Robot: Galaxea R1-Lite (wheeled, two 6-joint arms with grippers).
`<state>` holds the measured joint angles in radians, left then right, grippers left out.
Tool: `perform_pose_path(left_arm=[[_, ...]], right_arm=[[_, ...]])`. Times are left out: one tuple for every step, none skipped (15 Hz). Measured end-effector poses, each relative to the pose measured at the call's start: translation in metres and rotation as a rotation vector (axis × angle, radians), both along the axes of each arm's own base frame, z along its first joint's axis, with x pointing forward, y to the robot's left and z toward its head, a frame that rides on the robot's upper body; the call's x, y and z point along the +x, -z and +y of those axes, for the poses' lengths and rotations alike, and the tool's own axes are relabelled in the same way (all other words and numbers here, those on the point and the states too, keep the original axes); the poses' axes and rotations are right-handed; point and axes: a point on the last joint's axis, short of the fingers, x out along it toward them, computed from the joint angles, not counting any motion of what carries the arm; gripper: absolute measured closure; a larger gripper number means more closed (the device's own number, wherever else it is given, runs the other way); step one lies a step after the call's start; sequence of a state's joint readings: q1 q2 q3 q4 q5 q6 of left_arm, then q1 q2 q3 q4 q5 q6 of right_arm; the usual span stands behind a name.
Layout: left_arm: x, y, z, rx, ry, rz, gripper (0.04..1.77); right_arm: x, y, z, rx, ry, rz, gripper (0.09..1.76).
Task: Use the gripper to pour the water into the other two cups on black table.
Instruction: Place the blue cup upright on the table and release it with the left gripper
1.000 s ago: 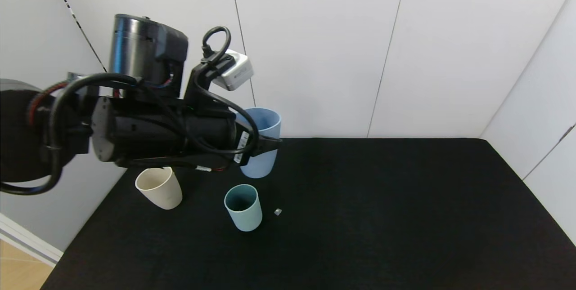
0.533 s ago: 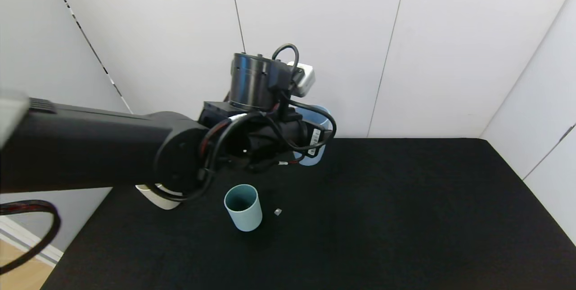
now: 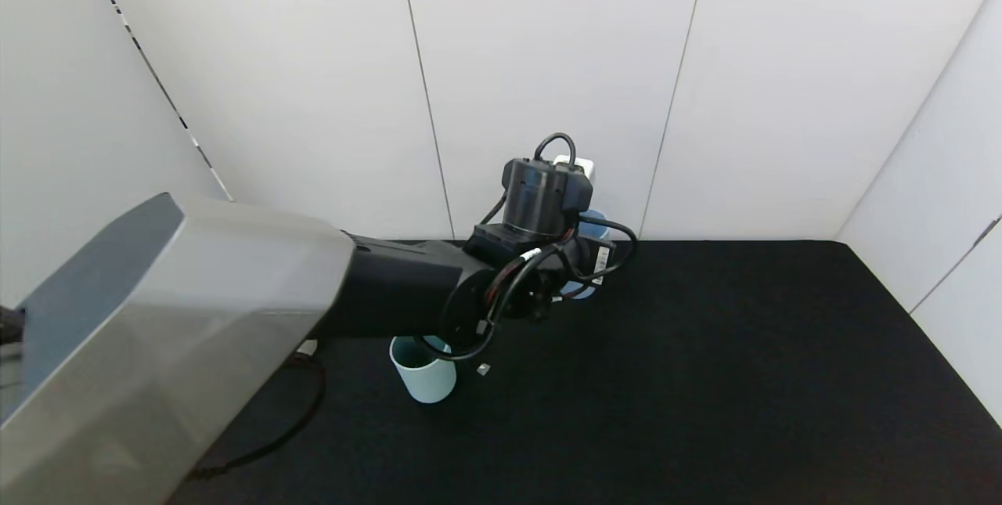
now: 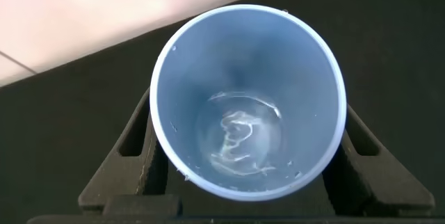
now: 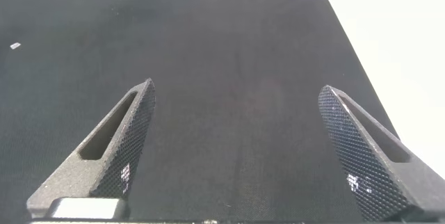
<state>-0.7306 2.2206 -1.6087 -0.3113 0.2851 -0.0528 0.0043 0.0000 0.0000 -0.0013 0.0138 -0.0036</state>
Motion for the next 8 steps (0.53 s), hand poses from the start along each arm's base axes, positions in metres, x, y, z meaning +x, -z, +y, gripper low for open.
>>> perform_pose_path(left_arm=[[0.003, 0.006, -0.002, -0.011, -0.002, -0.009, 0.58], [0.005, 0.013, -0.004, -0.015, -0.002, -0.013, 0.58], [0.007, 0.02, -0.005, -0.014, -0.003, -0.013, 0.58], [0.009, 0.026, -0.006, -0.007, -0.002, -0.009, 0.58], [0.01, 0.032, -0.007, 0.004, -0.001, -0.004, 0.58], [0.011, 0.035, -0.009, 0.007, 0.004, -0.003, 0.58], [0.01, 0.037, -0.013, 0.009, 0.011, -0.001, 0.58], [0.009, 0.04, -0.016, 0.011, 0.019, 0.003, 0.58]], right_arm=[[0.0, 0.0, 0.0, 0.0, 0.0, 0.0, 0.14], [0.0, 0.0, 0.0, 0.0, 0.0, 0.0, 0.14], [0.0, 0.0, 0.0, 0.0, 0.0, 0.0, 0.14], [0.0, 0.0, 0.0, 0.0, 0.001, 0.0, 0.14], [0.0, 0.0, 0.0, 0.0, 0.001, 0.0, 0.14], [0.0, 0.0, 0.0, 0.0, 0.001, 0.0, 0.14], [0.0, 0.0, 0.0, 0.001, 0.001, 0.0, 0.14], [0.0, 0.0, 0.0, 0.001, 0.001, 0.0, 0.14]])
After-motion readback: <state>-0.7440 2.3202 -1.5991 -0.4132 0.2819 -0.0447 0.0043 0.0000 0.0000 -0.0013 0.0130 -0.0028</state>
